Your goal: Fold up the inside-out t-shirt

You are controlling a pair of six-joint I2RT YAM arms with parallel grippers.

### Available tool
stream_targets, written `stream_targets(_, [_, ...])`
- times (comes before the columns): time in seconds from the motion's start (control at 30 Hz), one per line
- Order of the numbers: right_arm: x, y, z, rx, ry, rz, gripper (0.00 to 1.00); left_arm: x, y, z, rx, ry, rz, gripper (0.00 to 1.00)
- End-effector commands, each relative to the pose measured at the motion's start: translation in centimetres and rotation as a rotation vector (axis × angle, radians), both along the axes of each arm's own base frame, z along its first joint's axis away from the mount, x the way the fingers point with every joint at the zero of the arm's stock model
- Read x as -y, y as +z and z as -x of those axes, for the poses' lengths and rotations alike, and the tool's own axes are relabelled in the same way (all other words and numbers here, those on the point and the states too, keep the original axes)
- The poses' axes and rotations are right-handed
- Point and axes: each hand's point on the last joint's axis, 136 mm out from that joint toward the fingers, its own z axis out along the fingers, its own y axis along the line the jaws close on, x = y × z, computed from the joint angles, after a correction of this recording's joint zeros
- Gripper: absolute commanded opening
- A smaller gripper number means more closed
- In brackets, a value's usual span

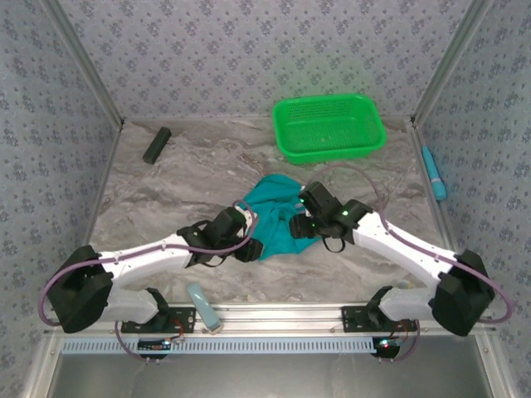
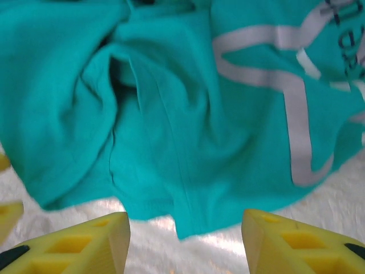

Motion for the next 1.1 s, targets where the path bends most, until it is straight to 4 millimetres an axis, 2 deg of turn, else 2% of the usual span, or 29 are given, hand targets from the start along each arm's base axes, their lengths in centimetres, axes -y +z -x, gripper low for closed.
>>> stream_targets(0.0, [-0.7, -1.4, -2.2, 0.060, -0.023, 0.071, 0.56, 0.6, -0.2, -0.7, 0.039, 0.019, -0.002, 0.51])
stream_targets(0.1, [-0.8, -2.9, -3.1, 0.079, -0.047, 0.143, 0.55, 1.9, -0.8, -0.2, 0.055, -0.017, 0.001, 0.59])
stream_targets(0.17, [-0.8, -3.7, -3.3, 0.076, -0.046, 0.176, 0.55, 1.9, -2.0, -0.3, 0.065, 0.006, -0.035, 0.64])
stream_targets(0.23, [-0.7, -4.6, -3.3, 0.060, -0.056, 0.191, 0.52, 1.8, -3.5, -0.6, 0.052, 0.027, -0.075, 0.64])
stream_targets(0.27, [-0.7, -4.8, -3.2, 0.053, -0.063, 0.193, 0.50, 1.5, -4.0, -0.9, 0.054, 0.043, -0.101, 0.64])
stream_targets(0.3, [-0.7, -5.0, -3.2, 0.048, -0.067, 0.196, 0.40, 1.2, -4.5, -1.2, 0.055, 0.061, -0.127, 0.62])
stream_targets(0.33, [-0.4, -4.8, -3.1, 0.049, -0.082, 0.206, 0.28, 0.8, -4.7, -1.6, 0.057, 0.082, -0.148, 0.54])
stream_targets(0.4, [0.5, -4.1, -3.1, 0.055, -0.114, 0.227, 0.09, 0.5, -3.9, -2.4, 0.072, 0.109, -0.159, 0.21])
stream_targets(0.43, [1.1, -3.5, -3.0, 0.065, -0.129, 0.238, 0.04, 0.5, -3.1, -2.6, 0.089, 0.112, -0.158, 0.06])
stream_targets(0.47, [1.3, -2.7, -3.1, 0.083, -0.142, 0.232, 0.02, 0.7, -1.9, -2.8, 0.102, 0.105, -0.143, 0.00])
stream_targets(0.6, [3.0, 1.0, -2.4, 0.131, -0.149, 0.215, 0.00, 2.2, 4.5, -2.8, 0.163, 0.064, -0.014, 0.00])
stream_targets(0.7, [4.1, 4.4, -2.5, 0.187, -0.178, 0.160, 0.00, 2.0, 8.4, -2.9, 0.202, 0.072, 0.048, 0.00])
stream_targets(0.87, [5.3, 11.2, -3.1, 0.313, -0.222, 0.021, 0.00, 1.3, 12.8, -3.1, 0.253, 0.086, 0.112, 0.00])
stream_targets(0.97, [5.3, 15.4, -3.3, 0.403, -0.207, -0.057, 0.00, -0.2, 15.0, -3.8, 0.279, 0.161, 0.136, 0.00])
stream_targets(1.0, [5.2, 17.9, -3.5, 0.450, -0.207, -0.099, 0.00, -0.6, 16.0, -4.1, 0.292, 0.178, 0.147, 0.17])
stream_targets(1.03, [5.4, 19.2, -3.6, 0.475, -0.211, -0.116, 0.00, -0.9, 16.7, -4.4, 0.297, 0.191, 0.160, 0.28])
stream_targets(1.07, [5.5, 20.0, -3.7, 0.489, -0.217, -0.128, 0.00, -1.0, 17.1, -4.5, 0.300, 0.186, 0.166, 0.30])
